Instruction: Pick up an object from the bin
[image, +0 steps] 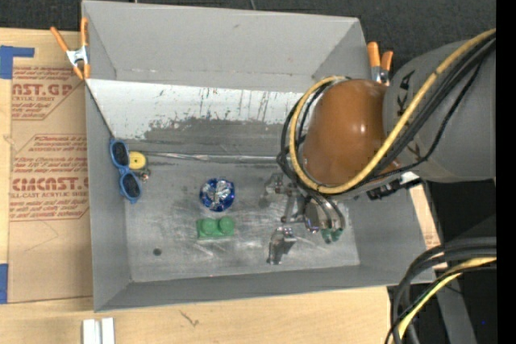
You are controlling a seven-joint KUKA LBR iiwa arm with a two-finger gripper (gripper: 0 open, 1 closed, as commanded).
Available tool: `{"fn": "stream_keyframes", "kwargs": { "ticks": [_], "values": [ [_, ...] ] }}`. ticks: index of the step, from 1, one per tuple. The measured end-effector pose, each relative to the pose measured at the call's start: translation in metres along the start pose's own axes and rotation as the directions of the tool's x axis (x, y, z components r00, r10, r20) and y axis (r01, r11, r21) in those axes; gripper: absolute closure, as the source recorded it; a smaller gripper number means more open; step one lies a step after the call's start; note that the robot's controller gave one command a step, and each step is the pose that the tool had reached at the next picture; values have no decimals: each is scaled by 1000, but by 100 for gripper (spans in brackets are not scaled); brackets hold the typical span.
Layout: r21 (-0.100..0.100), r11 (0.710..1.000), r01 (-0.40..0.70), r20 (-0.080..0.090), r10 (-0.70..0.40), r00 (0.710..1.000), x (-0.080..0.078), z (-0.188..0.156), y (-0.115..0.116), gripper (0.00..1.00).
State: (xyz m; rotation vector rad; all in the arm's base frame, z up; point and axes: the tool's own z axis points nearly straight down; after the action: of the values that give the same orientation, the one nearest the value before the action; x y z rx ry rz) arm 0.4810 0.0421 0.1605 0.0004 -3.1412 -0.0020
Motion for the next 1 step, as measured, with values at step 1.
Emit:
{"fn": "stream_keyframes", "kwargs": {
  "ticks": [1],
  "values": [
    [-1,907,420,2,-420,907,-41,48,111,0]
  ]
}}
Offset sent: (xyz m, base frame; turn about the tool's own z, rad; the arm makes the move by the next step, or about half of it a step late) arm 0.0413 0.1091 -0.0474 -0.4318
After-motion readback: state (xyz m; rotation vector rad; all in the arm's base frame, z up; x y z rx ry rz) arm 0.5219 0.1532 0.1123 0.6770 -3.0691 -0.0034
